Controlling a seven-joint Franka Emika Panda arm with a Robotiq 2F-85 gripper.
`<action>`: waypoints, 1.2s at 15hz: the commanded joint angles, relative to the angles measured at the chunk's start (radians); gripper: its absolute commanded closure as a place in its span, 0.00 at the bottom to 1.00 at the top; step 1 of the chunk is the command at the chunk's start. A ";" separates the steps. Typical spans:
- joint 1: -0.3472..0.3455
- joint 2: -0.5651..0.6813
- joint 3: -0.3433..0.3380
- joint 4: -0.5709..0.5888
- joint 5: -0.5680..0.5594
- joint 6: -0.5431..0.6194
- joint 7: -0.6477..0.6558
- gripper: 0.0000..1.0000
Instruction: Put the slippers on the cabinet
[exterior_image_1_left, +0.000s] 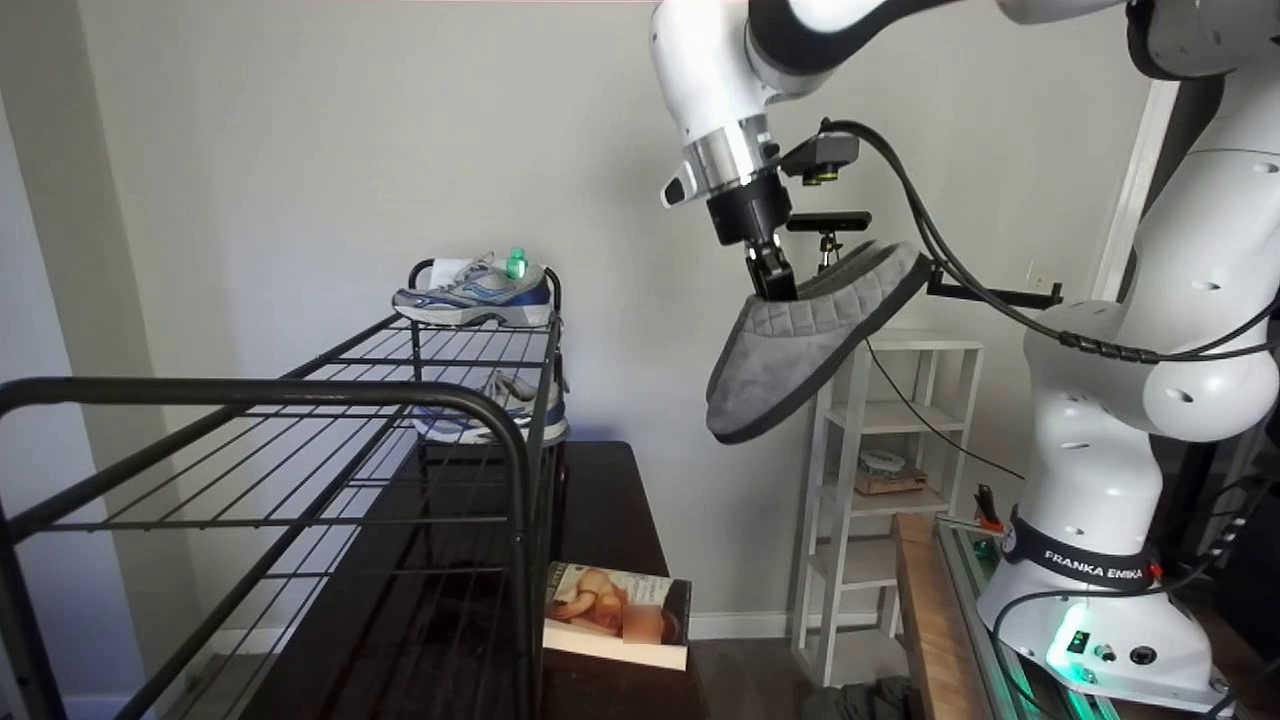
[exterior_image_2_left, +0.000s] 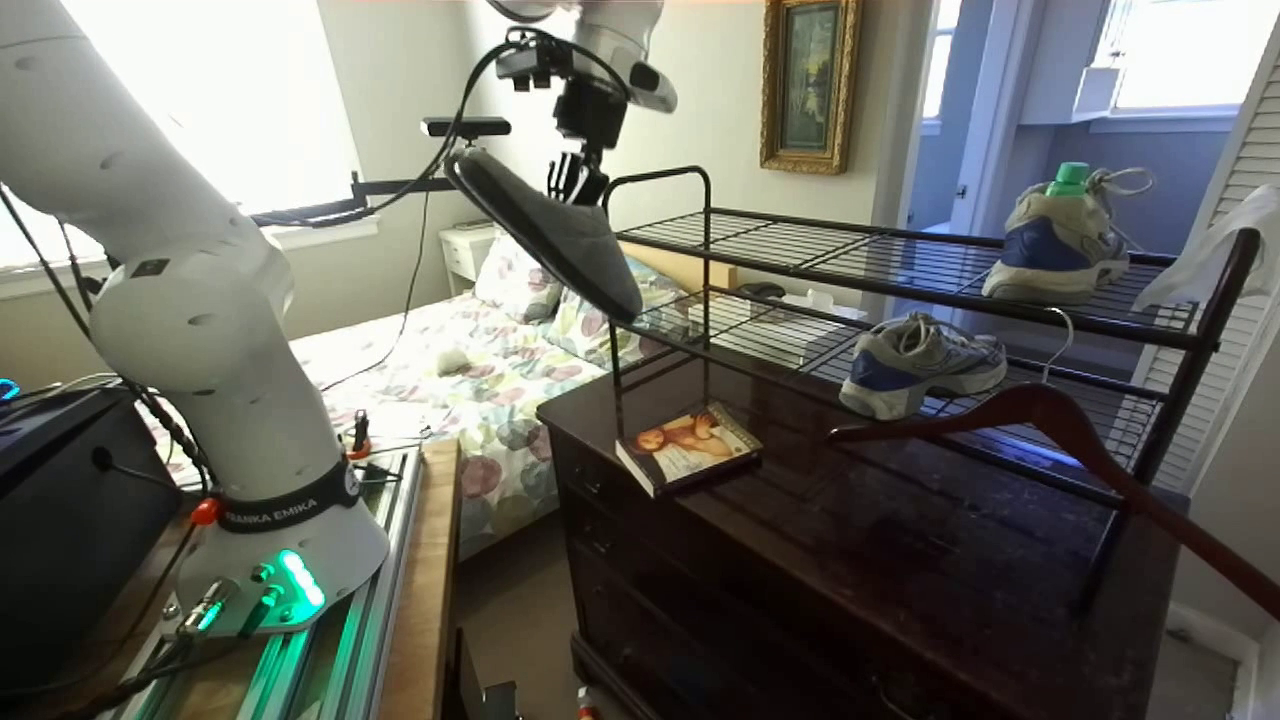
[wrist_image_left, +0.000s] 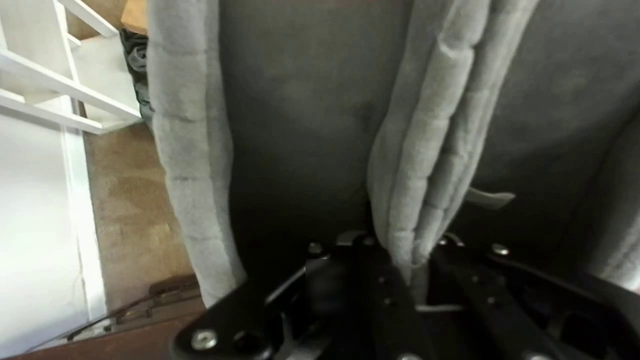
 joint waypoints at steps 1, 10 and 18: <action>-0.041 0.062 -0.043 -0.139 -0.061 0.097 -0.104 0.97; -0.131 0.221 -0.075 -0.210 -0.481 0.226 0.026 0.97; -0.133 0.245 -0.092 -0.222 -0.447 0.335 0.050 0.97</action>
